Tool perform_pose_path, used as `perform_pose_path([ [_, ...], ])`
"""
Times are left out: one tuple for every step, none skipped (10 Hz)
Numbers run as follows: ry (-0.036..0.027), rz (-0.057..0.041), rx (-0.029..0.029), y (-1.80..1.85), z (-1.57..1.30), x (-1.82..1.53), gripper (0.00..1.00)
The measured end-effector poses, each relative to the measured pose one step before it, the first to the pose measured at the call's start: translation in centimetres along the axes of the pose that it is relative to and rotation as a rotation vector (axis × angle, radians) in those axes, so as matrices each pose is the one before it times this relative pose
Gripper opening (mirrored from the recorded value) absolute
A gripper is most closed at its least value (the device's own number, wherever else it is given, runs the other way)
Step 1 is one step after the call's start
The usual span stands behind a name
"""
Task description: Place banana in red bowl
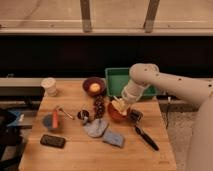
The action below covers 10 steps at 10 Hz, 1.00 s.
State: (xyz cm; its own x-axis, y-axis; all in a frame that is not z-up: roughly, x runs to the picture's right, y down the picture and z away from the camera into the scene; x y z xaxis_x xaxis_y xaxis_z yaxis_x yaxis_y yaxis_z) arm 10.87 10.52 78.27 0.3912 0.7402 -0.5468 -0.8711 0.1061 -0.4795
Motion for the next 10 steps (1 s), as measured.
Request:
perform_pose_path([
  [0.00088, -0.00157, -0.00061, 0.077, 0.060, -0.040, 0.29],
  [0.00094, 0.00136, -0.00039, -0.070, 0.063, 0.061, 0.29],
  [-0.00060, 0.00002, 0.00026, -0.003, -0.038, -0.012, 0.28],
  [0.00048, 0.00007, -0.00011, -0.008, 0.033, 0.008, 0.23],
  [-0.00086, 0.00039, 0.00020, -0.017, -0.048, 0.001, 0.22],
  [0.00044, 0.00003, -0.00020, 0.000, 0.025, 0.011, 0.26],
  [0.00011, 0.00032, 0.00014, -0.023, 0.004, 0.015, 0.37],
  [-0.00033, -0.00009, -0.00004, 0.012, -0.017, -0.010, 0.45],
  [0.00010, 0.00015, -0.00001, -0.013, 0.013, 0.000, 0.55],
  [-0.00017, 0.00034, -0.00011, -0.015, 0.004, -0.019, 0.66],
])
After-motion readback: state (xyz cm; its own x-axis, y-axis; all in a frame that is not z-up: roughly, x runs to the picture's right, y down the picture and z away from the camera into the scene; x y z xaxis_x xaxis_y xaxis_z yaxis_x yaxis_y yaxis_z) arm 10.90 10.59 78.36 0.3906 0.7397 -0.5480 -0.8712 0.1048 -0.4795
